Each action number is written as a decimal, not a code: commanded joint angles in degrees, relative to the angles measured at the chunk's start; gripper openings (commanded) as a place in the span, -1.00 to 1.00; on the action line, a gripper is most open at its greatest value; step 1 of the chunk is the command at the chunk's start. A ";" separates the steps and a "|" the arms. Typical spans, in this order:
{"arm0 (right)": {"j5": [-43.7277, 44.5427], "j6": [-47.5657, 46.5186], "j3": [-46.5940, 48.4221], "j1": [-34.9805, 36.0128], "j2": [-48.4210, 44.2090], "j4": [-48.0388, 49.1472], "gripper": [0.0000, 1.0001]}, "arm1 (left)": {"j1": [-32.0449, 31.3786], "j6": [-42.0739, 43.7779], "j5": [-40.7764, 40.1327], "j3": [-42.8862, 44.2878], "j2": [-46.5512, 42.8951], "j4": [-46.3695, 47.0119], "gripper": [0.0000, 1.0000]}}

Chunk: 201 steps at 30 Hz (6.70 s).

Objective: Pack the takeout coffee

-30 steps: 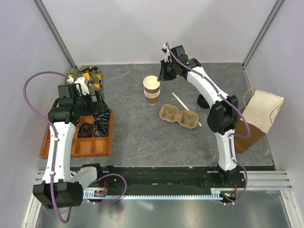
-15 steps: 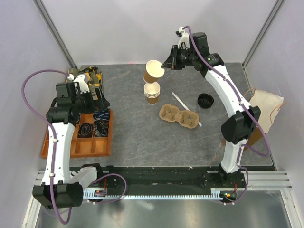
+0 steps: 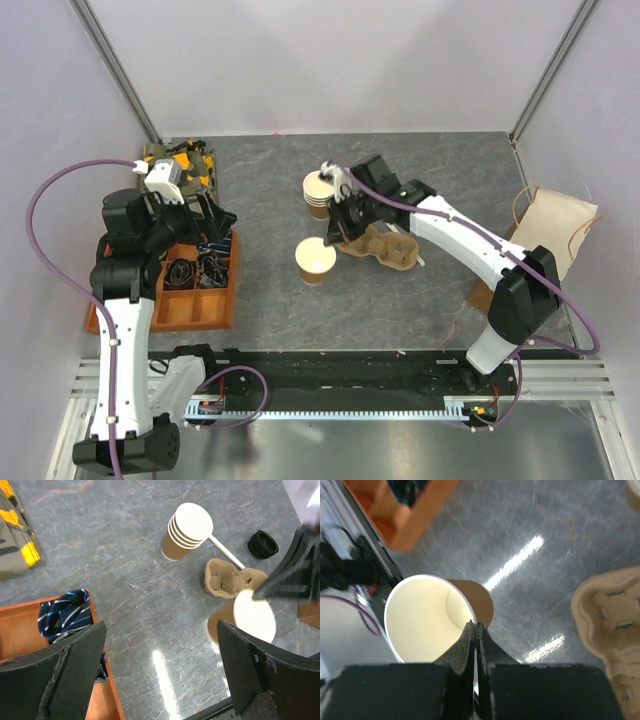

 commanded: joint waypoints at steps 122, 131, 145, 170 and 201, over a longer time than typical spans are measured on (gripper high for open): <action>21.63 -39.71 15.29 -29.99 21.35 -17.89 -0.83 | 0.22 1.18 10.20 -1.19 4.79 2.06 0.99; 20.92 -38.92 16.61 -29.99 20.11 -19.12 -1.00 | 0.21 1.44 10.11 -1.19 4.88 2.06 0.99; 22.52 -36.54 16.18 -30.25 22.93 -16.04 -1.00 | 0.22 1.79 11.07 -1.89 4.00 3.46 0.98; 17.85 -29.69 18.81 -30.87 21.43 -18.24 -1.00 | -47.77 -17.34 2.30 -0.67 42.62 62.44 1.00; 14.60 -23.80 36.92 -26.03 39.09 -16.57 -1.00 | -33.91 -9.02 4.13 -2.32 16.66 37.92 1.00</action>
